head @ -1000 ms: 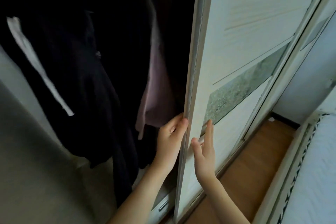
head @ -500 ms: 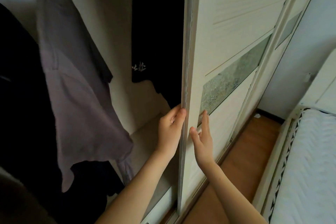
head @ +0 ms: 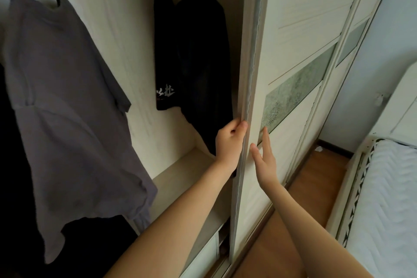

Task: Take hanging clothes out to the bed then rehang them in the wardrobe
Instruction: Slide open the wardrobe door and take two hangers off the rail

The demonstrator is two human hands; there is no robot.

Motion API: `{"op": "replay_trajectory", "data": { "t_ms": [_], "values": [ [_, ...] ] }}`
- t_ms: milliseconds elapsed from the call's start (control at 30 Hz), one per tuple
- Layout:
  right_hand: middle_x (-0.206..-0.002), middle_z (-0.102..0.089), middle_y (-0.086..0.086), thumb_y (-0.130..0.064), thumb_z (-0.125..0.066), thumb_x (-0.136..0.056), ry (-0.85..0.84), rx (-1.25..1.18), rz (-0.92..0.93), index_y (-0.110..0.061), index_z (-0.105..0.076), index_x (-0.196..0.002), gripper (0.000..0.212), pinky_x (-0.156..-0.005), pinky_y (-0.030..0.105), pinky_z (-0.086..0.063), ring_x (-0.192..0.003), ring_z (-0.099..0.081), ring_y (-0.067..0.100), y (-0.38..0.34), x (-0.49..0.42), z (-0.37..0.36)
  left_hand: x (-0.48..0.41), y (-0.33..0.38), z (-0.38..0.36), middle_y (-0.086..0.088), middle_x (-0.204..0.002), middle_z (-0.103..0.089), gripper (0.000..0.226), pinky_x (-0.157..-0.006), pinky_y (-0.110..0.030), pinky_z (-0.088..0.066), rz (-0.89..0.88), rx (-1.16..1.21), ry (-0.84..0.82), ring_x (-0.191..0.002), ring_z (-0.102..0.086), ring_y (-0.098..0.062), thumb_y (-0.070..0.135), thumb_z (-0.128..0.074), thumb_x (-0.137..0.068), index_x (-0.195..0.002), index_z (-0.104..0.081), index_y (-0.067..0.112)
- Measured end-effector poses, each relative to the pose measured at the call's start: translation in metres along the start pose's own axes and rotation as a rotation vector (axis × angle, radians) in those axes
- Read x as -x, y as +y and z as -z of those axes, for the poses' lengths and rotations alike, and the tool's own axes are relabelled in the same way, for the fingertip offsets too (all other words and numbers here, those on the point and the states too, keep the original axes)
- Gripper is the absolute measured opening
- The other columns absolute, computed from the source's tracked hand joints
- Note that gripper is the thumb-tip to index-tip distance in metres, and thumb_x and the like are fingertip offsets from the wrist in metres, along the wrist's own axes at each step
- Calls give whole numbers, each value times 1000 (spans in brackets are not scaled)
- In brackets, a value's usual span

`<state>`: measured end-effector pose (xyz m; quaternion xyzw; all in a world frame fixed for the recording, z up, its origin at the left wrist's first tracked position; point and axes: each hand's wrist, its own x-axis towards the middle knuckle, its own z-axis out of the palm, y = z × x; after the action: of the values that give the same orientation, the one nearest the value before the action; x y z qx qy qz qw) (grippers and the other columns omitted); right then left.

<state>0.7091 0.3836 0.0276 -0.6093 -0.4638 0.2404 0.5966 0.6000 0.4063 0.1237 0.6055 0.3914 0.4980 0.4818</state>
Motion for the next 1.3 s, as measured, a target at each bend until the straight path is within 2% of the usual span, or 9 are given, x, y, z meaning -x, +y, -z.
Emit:
{"op": "replay_trajectory", "data": {
  "t_ms": [133, 267, 467, 667, 767, 967, 1067, 1233, 1300],
  "values": [
    [-160, -13, -25, -63, -45, -88, 1, 34, -8, -41, -12, -154, 77, -94, -4, -23, -146, -12, -5, 1, -7, 7, -4, 0, -10, -7, -68, -56, 28, -62, -24, -38, -7, -77, 56, -62, -50, -13, 24, -55, -95, -73, -62, 8],
    [-160, -20, -19, -55, -50, -93, -11, 7, -41, -36, -18, -154, 71, -111, 20, -22, -145, -19, -2, -5, -1, 8, 6, 7, -9, 6, -83, -56, 16, -65, -10, -42, -103, -193, 280, -76, -58, -10, 25, -71, -83, -85, -66, 10],
    [-139, -49, -6, -22, -56, -96, 188, -62, -65, -24, -47, -137, 42, -103, 33, -47, -124, -48, 6, -55, 71, -28, 43, 23, 51, 1, -97, -66, 17, -71, -14, -46, -53, -223, 128, -88, -62, -8, 30, -62, -92, -100, -62, 15],
    [-104, -68, -15, -10, -57, -95, -68, -203, 246, -22, -62, -115, 24, -89, 18, -51, -103, -63, 1, -172, 98, -86, 119, 110, 168, 14, -105, -67, 18, -82, -6, -44, -245, -356, 183, -102, -60, 3, 28, -54, -97, -110, -64, 21],
    [-97, -72, -6, -11, -57, -95, -212, -306, 379, -20, -67, -104, 16, -88, 27, -53, -97, -68, 8, -256, 86, -116, 145, 178, 218, 10, -108, -68, 19, -87, -11, -46, -422, -432, 234, -107, -62, -2, 23, -52, -99, -112, -65, 18],
    [-89, -72, -2, -5, -56, -91, -338, -386, 698, -10, -70, -96, 16, -86, 31, -54, -87, -68, 13, -404, 65, -173, 142, 289, 320, 4, -100, -69, 16, -83, -15, -48, -665, -576, 604, -93, -64, -6, 20, -54, -95, -103, -67, 16],
    [-84, -69, -8, -10, -58, -89, -399, -317, 751, -16, -69, -95, 14, -81, 27, -51, -81, -65, 9, -459, 53, -208, 117, 319, 373, 5, -101, -66, 16, -72, -6, -40, -573, -662, 833, -81, -57, -1, 18, -55, -92, -105, -64, 15],
    [-105, -67, 11, -20, -58, -88, -504, 188, 682, -1, -65, -117, 35, -78, 21, -40, -101, -63, 26, -504, 35, -278, 67, 325, 436, -15, -113, -63, 36, -80, -35, -55, -15, -459, 904, -94, -62, -26, 17, -57, -83, -116, -57, 2],
    [-92, -64, 17, -18, -59, -87, -579, 243, 557, 8, -63, -110, 35, -75, 29, -50, -86, -67, 32, -511, 31, -300, 57, 324, 444, -18, -101, -59, 31, -78, -38, -56, 71, -244, 850, -86, -59, -28, 4, -52, -87, -118, -54, -1]
  ]
}}
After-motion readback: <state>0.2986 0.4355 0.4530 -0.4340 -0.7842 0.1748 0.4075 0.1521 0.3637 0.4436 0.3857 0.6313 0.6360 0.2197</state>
